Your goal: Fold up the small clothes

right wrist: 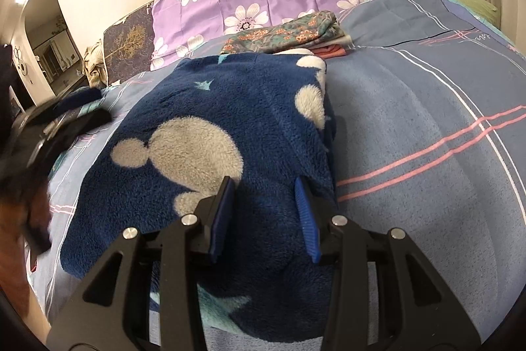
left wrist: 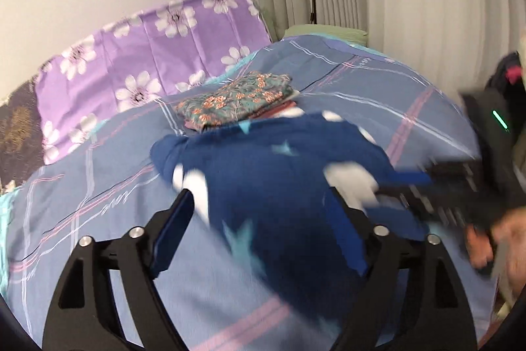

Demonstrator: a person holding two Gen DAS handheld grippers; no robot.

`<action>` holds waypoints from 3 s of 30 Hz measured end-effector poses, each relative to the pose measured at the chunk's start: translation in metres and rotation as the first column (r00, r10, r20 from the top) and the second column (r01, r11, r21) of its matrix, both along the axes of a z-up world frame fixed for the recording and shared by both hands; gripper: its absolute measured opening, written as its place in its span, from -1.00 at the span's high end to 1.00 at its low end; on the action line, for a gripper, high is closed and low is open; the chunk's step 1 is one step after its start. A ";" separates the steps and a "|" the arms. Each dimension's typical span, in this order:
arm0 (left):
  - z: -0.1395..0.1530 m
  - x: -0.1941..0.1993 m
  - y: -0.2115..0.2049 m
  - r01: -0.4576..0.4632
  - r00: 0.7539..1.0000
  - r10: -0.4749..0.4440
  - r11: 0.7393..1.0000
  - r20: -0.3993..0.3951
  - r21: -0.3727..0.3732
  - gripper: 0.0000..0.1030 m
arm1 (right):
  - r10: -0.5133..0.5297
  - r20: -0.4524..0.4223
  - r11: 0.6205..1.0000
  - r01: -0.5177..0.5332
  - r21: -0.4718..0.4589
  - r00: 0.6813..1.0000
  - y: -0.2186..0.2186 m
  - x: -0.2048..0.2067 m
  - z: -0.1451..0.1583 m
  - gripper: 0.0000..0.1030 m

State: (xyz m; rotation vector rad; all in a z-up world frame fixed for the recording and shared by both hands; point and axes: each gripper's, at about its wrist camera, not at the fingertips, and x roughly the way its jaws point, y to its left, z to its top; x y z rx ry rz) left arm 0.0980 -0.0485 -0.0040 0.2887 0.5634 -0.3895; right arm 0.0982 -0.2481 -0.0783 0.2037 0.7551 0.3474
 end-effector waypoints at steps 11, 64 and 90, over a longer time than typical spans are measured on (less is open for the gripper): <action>-0.056 -0.068 -0.034 0.003 0.998 0.005 0.992 -0.062 0.129 -0.76 | 0.035 -0.031 0.999 -0.034 0.026 0.999 -0.004 0.006 0.003 0.23; 0.017 0.075 -0.004 -0.042 0.997 0.037 0.996 -0.066 -0.079 0.18 | 0.023 0.207 0.985 0.014 -0.174 0.978 0.026 0.033 0.090 -0.14; -0.042 0.144 -0.004 -0.159 0.980 0.169 0.983 -0.109 0.096 0.03 | 0.035 0.083 0.980 -0.018 -0.199 0.996 0.044 0.087 0.056 -0.12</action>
